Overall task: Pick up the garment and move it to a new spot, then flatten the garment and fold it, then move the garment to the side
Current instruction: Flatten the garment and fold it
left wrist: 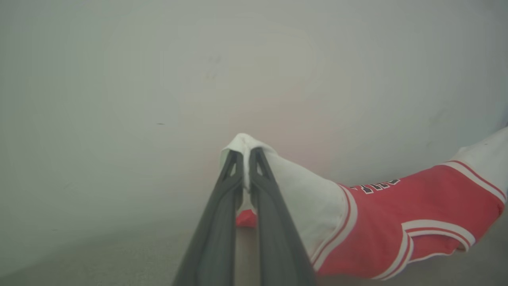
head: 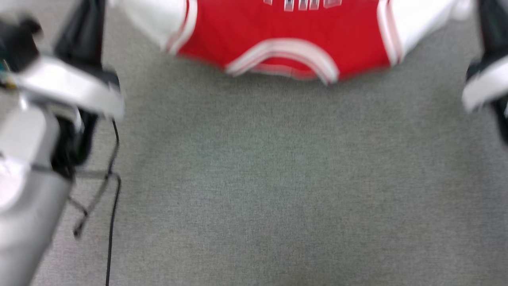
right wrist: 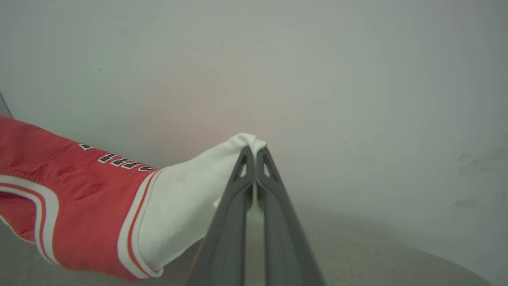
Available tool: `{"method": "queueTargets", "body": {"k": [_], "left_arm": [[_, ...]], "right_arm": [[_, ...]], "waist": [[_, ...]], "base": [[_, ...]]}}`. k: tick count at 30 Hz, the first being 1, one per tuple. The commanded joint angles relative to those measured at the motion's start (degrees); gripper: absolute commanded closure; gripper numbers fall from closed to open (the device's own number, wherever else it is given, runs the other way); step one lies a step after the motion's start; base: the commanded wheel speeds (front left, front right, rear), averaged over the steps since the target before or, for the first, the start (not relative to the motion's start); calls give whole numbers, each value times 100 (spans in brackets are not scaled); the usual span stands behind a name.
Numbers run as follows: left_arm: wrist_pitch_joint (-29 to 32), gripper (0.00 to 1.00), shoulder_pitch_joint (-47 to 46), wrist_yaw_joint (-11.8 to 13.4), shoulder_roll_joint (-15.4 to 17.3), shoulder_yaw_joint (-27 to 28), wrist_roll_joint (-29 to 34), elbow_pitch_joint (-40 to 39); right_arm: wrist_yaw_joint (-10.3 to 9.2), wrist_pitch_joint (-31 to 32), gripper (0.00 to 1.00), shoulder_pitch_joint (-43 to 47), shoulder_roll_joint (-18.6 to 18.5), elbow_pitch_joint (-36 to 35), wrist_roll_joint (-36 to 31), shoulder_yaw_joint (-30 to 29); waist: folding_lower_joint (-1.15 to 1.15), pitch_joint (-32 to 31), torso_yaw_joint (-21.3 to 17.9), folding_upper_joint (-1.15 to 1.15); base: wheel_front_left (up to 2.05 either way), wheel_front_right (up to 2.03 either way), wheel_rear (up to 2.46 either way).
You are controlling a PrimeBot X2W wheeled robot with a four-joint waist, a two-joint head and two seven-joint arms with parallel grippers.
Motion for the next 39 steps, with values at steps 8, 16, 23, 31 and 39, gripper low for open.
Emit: {"method": "queueTargets", "body": {"k": [8,16,23,31,39], "left_arm": [[-26,100,2626,401,-223,734,-35,-675],[-27,100,4258,355,-513,1039,38,-538],[-27,100,5024,382,-636,1189,101,-320],[-27,100,5554,335,-805,1249,182,-53],[-27,100,5408,243,-1057,1185,409,30]], "right_arm": [[-9,102,100,2335,65,-521,93,-358],[-9,414,100,4071,269,-892,-5,-959],[-10,640,100,5046,429,-1112,-171,-1378],[-11,985,100,5931,556,-1199,-319,-1742],[-11,1171,100,6002,691,-1140,-370,-1823]], "waist": [[1,-962,-52,0],[1,-1489,-57,0],[1,-1720,-87,0],[1,-1799,-39,0],[1,-1827,22,0]], "base": [[0,0,0],[0,0,0],[0,0,0],[0,0,0],[0,0,0]]}}
